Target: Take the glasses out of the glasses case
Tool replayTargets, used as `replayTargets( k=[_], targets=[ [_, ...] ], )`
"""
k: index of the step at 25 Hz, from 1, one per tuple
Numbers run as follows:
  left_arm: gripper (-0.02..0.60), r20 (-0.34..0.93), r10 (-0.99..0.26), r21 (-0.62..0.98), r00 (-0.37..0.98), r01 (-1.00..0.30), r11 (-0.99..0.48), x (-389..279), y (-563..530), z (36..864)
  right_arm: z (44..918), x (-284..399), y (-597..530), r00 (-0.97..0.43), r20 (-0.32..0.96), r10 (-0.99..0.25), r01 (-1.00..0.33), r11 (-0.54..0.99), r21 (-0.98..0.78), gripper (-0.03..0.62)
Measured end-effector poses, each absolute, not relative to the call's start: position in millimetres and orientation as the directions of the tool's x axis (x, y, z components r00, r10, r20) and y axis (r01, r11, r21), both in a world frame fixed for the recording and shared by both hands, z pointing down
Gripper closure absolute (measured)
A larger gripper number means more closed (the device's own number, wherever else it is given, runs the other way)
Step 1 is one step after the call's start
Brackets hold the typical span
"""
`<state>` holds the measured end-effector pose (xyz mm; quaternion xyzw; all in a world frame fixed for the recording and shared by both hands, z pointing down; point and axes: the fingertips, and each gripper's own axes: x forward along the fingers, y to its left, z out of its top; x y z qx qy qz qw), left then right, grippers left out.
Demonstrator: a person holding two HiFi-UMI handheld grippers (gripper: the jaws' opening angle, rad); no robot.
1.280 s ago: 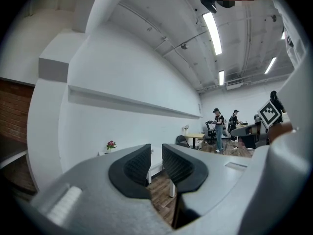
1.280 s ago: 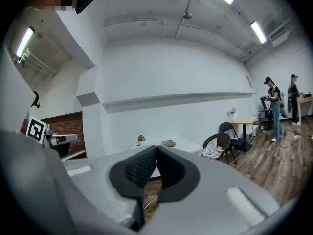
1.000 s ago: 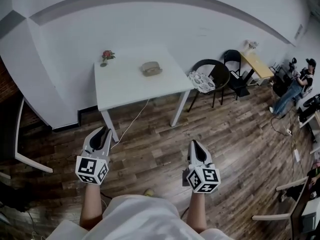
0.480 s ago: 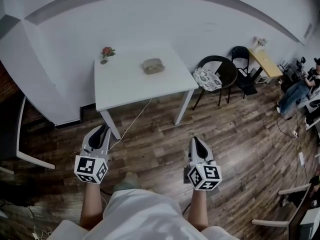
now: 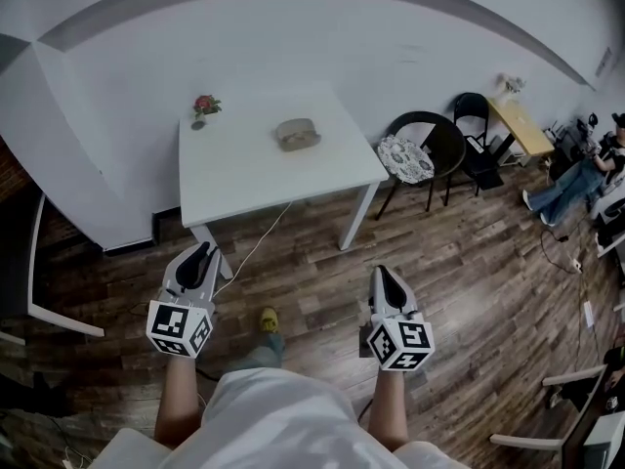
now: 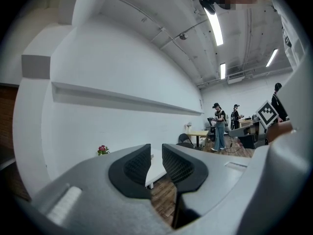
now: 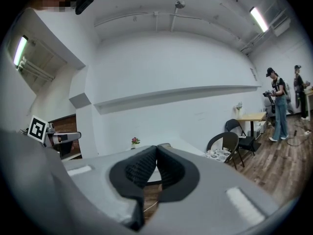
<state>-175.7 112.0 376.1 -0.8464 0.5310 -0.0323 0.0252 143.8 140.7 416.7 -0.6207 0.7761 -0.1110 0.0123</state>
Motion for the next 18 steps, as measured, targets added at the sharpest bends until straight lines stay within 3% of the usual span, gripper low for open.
replayTargets(
  k=[18],
  targets=[
    [0.502,0.082,-0.883,-0.023,0.463,-0.885,-0.466,-182.5,-23.0,407.8,435.9,142.1,20.5,-0.185,0.174,-0.967,-0.971,0.153,-0.183,0.591]
  ],
)
